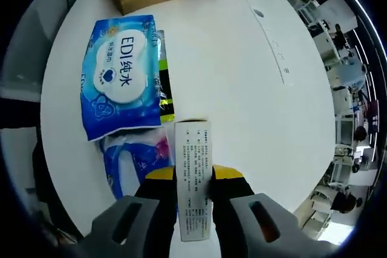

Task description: Operate the shoe box by opening the lid, removing the specified soft item, and placing it in the target area until the item is outside and the box remains undamaged.

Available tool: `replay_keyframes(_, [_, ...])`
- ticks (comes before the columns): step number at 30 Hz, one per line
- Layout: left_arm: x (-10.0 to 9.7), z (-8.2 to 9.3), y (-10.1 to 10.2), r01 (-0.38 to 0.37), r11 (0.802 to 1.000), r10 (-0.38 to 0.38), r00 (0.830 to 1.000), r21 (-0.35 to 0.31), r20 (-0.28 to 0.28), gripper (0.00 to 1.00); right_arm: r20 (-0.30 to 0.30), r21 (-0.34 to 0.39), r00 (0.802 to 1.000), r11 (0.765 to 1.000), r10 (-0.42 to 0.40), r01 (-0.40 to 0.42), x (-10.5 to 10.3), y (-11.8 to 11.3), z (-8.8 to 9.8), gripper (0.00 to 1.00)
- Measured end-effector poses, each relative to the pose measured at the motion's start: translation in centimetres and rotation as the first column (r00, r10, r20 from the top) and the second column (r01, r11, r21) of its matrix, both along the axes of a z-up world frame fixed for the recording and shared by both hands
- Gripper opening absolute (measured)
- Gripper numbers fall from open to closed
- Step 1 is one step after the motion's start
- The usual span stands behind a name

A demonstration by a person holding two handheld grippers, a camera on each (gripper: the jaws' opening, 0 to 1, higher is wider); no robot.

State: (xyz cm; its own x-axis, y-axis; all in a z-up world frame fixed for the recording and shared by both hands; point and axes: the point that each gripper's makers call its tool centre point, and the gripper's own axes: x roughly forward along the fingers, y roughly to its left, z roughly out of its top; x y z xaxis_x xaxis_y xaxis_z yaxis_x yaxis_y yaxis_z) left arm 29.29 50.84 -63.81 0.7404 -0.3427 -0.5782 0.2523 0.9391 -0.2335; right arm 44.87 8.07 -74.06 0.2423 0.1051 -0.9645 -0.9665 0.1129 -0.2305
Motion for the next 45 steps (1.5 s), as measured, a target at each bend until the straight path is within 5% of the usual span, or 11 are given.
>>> replay_keyframes(23, [0.1,-0.1,0.4,-0.014,1.000,0.014,1.000,0.021,-0.013,0.32,-0.063,-0.056,0.992,0.992,0.110,-0.114,-1.4,0.7,-1.6,0.18])
replay_keyframes(45, [-0.2,0.3,-0.6,0.017,1.000,-0.017,1.000,0.002,0.005,0.32,-0.029,-0.014,0.999,1.000,0.018,-0.018,-1.4,-0.6,1.8,0.20])
